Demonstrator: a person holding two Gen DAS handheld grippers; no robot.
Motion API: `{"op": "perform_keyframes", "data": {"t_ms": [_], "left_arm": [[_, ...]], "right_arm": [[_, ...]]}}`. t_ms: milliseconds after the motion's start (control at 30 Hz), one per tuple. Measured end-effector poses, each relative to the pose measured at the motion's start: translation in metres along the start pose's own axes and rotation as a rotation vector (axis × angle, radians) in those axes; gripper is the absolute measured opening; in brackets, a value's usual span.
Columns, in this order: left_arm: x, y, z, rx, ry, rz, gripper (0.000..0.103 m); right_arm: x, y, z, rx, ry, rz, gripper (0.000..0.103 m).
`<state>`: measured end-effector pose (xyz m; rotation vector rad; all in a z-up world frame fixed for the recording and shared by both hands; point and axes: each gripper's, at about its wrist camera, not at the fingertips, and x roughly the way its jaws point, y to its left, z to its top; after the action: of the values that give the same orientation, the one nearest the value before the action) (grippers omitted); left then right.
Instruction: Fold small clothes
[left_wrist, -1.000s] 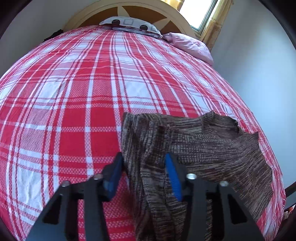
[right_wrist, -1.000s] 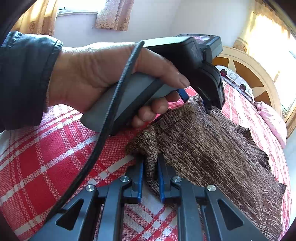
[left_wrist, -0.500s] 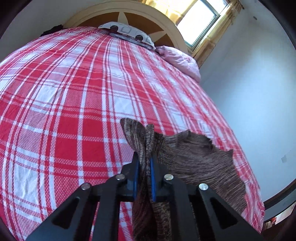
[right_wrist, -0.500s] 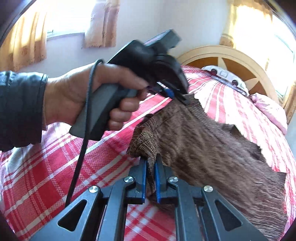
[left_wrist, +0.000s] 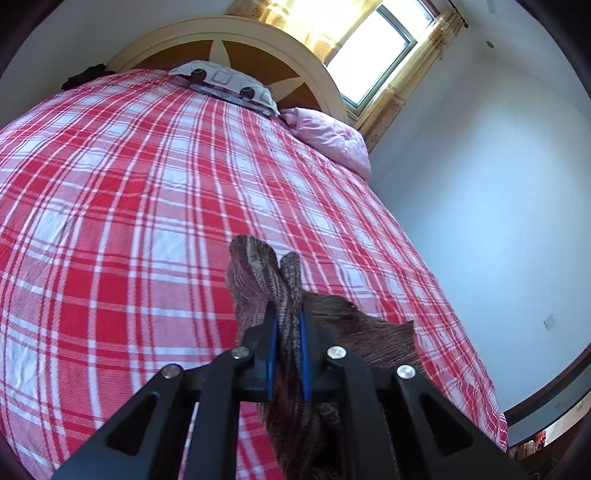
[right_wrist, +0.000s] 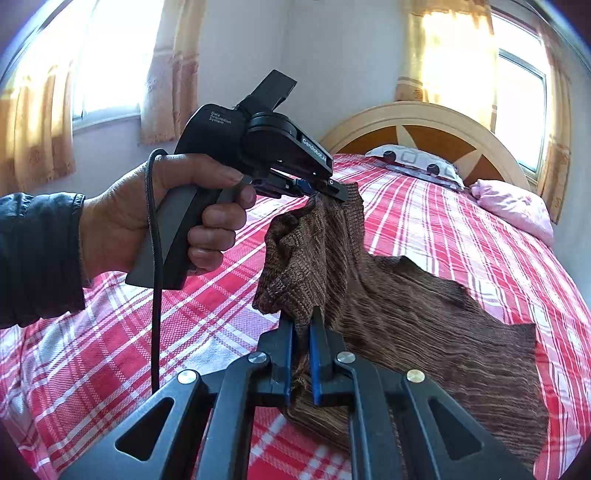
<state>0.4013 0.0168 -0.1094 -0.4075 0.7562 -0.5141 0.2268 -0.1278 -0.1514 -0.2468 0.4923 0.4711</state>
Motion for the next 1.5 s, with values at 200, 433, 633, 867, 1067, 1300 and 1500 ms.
{"op": "perform_keyframes", "data": {"t_ms": [200,433,633,867,1067,1300,1500], "left_arm": [[0.014,-0.039,0.002,0.048,-0.006,-0.002,0.011],[0.031,-0.070,0.002,0.067,0.007,0.017,0.011],[0.049,-0.107,-0.003,0.116,0.030,0.006,0.011],[0.078,-0.145,-0.012,0.163,0.070,-0.008,0.011],[0.113,-0.169,-0.027,0.196,0.123,-0.023,0.011],[0.157,-0.191,-0.051,0.231,0.192,-0.028,0.011],[0.183,-0.210,-0.070,0.289,0.236,0.022,0.012]], "right_arm": [[-0.026,-0.026,-0.005,0.068,-0.045,-0.014,0.007],[-0.044,-0.067,-0.015,0.164,-0.067,-0.027,0.007],[-0.061,-0.091,-0.032,0.210,-0.076,-0.035,0.006],[-0.077,-0.118,-0.054,0.268,-0.067,-0.051,0.004],[-0.083,-0.142,-0.077,0.342,-0.032,-0.068,0.004],[-0.083,-0.170,-0.107,0.416,0.034,-0.099,0.004],[-0.083,-0.189,-0.124,0.501,0.080,-0.082,0.004]]}}
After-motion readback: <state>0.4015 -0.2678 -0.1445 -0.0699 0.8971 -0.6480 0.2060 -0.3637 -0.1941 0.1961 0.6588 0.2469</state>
